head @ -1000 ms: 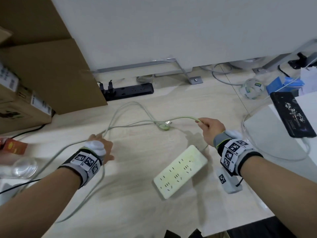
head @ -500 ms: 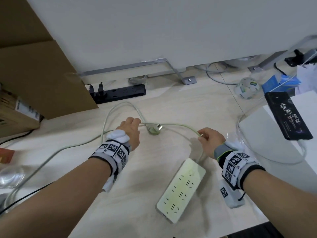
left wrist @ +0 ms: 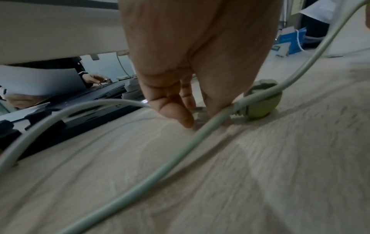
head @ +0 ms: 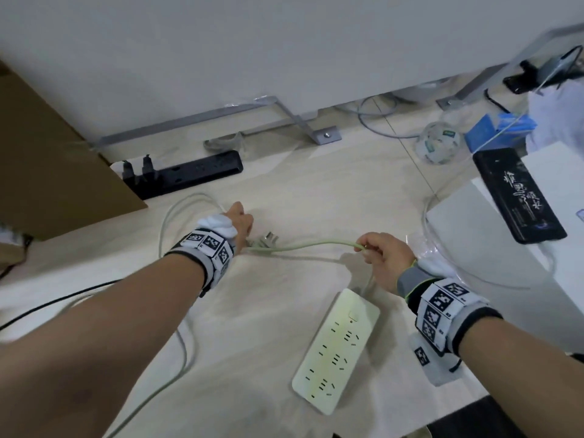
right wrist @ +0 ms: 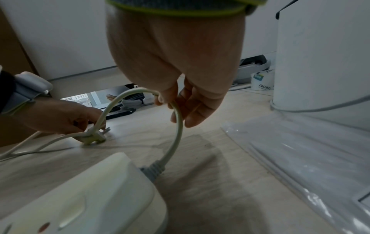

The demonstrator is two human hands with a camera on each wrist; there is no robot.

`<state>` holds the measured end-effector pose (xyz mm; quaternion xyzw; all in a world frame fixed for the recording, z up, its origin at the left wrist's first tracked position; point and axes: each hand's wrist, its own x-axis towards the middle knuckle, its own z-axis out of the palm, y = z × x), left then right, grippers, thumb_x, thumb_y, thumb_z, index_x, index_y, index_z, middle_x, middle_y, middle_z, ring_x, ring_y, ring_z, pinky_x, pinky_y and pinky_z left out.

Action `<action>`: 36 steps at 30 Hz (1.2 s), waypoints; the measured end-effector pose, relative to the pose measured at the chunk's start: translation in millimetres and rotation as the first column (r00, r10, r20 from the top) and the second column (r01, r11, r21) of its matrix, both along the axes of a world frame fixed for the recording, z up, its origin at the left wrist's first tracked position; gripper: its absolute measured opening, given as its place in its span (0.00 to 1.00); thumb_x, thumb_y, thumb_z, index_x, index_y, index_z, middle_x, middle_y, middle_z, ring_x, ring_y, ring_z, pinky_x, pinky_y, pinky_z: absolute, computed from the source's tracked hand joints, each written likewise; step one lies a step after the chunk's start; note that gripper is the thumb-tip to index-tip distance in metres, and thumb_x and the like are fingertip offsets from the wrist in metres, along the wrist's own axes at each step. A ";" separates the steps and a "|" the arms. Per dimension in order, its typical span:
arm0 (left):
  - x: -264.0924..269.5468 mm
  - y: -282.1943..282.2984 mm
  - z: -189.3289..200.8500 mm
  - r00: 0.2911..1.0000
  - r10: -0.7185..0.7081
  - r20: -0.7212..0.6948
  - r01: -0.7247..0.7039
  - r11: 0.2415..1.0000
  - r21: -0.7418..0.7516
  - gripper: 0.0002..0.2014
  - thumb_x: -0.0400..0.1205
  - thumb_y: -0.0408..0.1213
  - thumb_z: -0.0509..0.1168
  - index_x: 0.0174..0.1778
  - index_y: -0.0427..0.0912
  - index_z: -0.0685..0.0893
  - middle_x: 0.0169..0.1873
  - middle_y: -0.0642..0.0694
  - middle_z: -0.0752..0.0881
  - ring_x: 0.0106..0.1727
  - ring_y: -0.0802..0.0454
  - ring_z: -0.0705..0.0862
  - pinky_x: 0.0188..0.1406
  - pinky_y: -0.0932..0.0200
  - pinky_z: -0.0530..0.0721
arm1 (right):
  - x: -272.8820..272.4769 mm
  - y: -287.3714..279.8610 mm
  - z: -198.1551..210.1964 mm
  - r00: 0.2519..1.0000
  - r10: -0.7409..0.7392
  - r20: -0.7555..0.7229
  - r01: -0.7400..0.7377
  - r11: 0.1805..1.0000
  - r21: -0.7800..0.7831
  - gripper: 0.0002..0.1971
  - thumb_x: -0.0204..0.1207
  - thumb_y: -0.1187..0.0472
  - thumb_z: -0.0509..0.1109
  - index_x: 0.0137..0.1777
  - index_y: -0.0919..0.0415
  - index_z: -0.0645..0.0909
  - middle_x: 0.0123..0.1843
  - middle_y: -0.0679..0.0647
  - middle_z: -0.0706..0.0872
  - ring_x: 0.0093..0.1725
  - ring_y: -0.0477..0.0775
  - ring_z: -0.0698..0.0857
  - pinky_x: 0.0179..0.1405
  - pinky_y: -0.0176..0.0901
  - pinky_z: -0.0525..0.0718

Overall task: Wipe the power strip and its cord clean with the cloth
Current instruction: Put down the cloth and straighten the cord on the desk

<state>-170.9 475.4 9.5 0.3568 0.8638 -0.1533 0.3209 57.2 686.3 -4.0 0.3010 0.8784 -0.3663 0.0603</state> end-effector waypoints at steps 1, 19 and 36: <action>-4.7 -3.3 -3.2 1.000 0.019 -0.010 -0.019 1.000 0.025 0.17 0.78 0.29 0.65 0.61 0.44 0.73 0.62 0.45 0.68 0.49 0.43 0.77 0.46 0.51 0.78 | -1.4 2.1 -1.6 1.000 0.009 0.025 -0.010 1.000 0.009 0.13 0.80 0.69 0.62 0.45 0.50 0.83 0.44 0.54 0.82 0.44 0.55 0.82 0.47 0.42 0.80; 75.0 -60.1 -12.1 0.991 0.135 -0.014 -0.113 0.877 0.467 0.12 0.78 0.47 0.64 0.56 0.50 0.77 0.60 0.51 0.73 0.52 0.48 0.78 0.47 0.55 0.76 | -63.4 11.9 12.5 0.991 -0.106 0.083 0.091 0.981 0.173 0.11 0.80 0.57 0.65 0.61 0.52 0.81 0.61 0.53 0.82 0.55 0.57 0.83 0.56 0.44 0.79; 226.5 62.0 -21.4 0.923 0.117 0.366 -0.269 0.876 0.400 0.16 0.79 0.52 0.67 0.42 0.46 0.69 0.38 0.52 0.83 0.35 0.54 0.77 0.30 0.59 0.70 | 93.3 74.1 -13.7 0.916 -0.105 0.388 0.013 0.972 0.233 0.13 0.78 0.48 0.61 0.61 0.46 0.75 0.56 0.48 0.85 0.50 0.55 0.84 0.51 0.45 0.79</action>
